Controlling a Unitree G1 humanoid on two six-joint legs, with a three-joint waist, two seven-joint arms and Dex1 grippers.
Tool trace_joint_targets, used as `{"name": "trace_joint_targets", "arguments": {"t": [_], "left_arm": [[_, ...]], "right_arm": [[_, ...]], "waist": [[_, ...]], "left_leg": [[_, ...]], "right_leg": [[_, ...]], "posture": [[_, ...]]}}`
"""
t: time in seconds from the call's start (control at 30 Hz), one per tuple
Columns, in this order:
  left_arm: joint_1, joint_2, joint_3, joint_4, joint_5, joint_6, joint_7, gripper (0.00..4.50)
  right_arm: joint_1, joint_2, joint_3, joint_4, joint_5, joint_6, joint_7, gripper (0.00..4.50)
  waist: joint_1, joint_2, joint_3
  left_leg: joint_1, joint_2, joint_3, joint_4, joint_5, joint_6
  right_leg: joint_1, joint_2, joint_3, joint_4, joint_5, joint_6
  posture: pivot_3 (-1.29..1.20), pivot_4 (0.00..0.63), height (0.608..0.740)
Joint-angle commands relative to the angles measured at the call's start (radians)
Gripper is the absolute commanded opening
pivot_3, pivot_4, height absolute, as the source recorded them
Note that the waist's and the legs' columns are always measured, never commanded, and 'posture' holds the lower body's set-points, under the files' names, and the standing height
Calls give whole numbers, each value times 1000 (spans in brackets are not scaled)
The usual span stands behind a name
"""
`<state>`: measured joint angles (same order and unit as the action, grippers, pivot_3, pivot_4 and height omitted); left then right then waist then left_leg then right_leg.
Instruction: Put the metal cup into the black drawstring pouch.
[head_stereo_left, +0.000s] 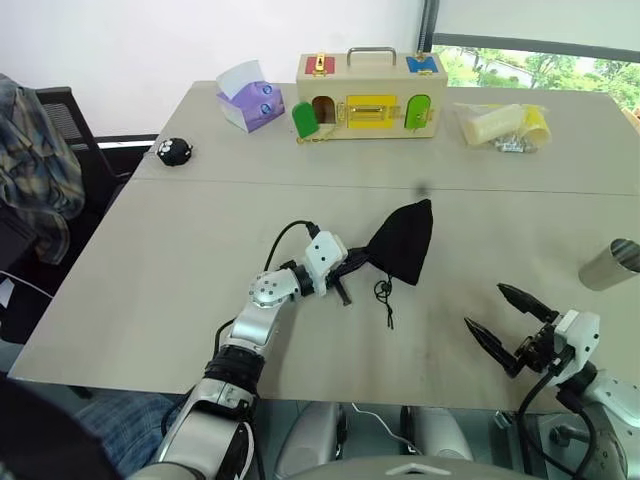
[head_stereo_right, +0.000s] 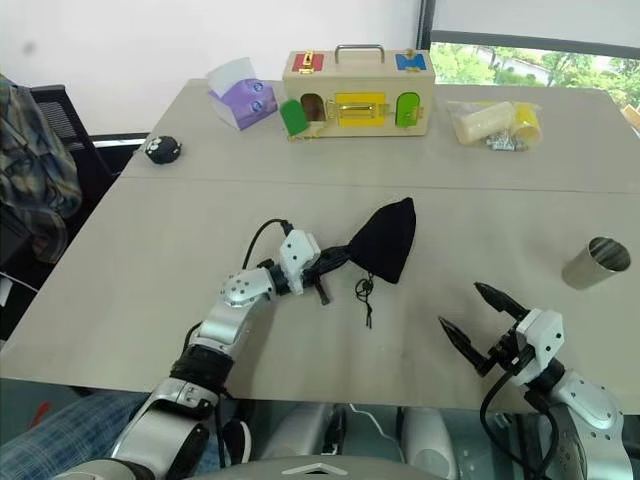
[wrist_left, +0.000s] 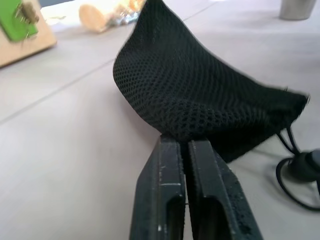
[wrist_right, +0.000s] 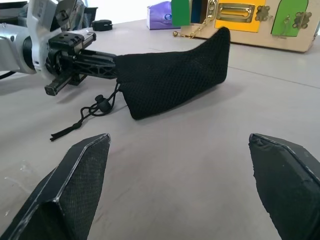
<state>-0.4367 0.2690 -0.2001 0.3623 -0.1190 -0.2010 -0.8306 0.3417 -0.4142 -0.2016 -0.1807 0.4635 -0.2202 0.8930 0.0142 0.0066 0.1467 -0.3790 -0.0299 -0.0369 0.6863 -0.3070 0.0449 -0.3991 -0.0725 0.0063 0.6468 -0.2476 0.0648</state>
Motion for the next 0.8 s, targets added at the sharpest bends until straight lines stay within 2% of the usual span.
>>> {"name": "trace_joint_targets", "arguments": {"t": [0.03, 0.13, 0.23, 0.37, 0.47, 0.53, 0.6, 0.63, 0.7, 0.8], "left_arm": [[-61, -10, -2, -62, 9, 90, 24, 17], [-115, -27, -2, -95, 33, 216, 86, 17], [-214, -52, 8, -147, 12, 455, 132, 17], [-363, -64, 47, -171, -51, 698, 143, 17], [-473, -43, 52, -135, -58, 866, 147, 17], [-557, 27, -16, -105, -35, 1072, 95, 17], [-639, 123, -105, -92, -44, 1234, -19, 17], [-663, 173, -158, -99, -37, 1249, -80, 17], [-698, 278, -269, -105, 5, 1168, -220, 17], [-743, 386, -367, -75, 30, 1064, -423, 17]], "right_arm": [[1, -6, -17, -42, 14, -19, -4, 4500], [-6, -13, -22, -45, 20, -15, -4, 4500], [-38, -37, -49, -56, 48, 6, -7, 4500], [-90, -113, -106, -59, 67, 24, 0, 4500], [-182, -172, -184, -25, 82, 73, -67, 4500], [-252, -222, -238, 4, 88, 133, -118, 4500], [-278, -294, -258, 38, 75, 189, -94, 4500], [-279, -324, -258, 52, 59, 206, -81, 4500], [-281, -394, -245, 94, 1, 217, -56, 4500], [-312, -456, -222, 161, -64, 218, -41, 4500]], "waist": [[0, 0, 0], [0, -1, 1], [-1, -1, 1], [-2, -3, 3], [-7, -5, 4], [-13, -6, 5], [-19, -7, 6], [-25, -8, 7], [-28, -9, 8], [-28, -9, 10]], "left_leg": [[0, 0, 0, 0, 0, 0], [0, 0, 0, 1, 0, 0], [-1, 0, 0, 1, 0, 0], [-1, -1, 0, 3, 0, 0], [-1, -1, 1, 3, 0, 0], [-1, -1, 2, 3, 1, -1], [-1, -1, 3, 3, 1, -2], [-2, -2, 3, 3, 1, -2], [-2, -1, 3, 1, 1, -2], [-5, -1, 4, 0, 1, -2]], "right_leg": [[0, 0, 0, 0, 0, 0], [0, 0, -1, 0, 0, 0], [0, 1, 0, 1, 0, 1], [-1, 1, 0, 3, 0, 1], [-3, 1, 2, 6, -1, 2], [-5, 2, 3, 10, -1, 3], [-7, 2, 5, 12, -1, 3], [-8, 2, 5, 14, -2, 4], [-9, 3, 5, 14, -3, 5], [-13, 3, 8, 14, -3, 5]], "posture": [[0, 150, 710], [0, 150, 710], [0, 150, 710], [0, 150, 710], [0, 150, 710], [0, 150, 710], [0, 150, 710], [0, 150, 710], [0, 150, 710], [0, 150, 710]]}}
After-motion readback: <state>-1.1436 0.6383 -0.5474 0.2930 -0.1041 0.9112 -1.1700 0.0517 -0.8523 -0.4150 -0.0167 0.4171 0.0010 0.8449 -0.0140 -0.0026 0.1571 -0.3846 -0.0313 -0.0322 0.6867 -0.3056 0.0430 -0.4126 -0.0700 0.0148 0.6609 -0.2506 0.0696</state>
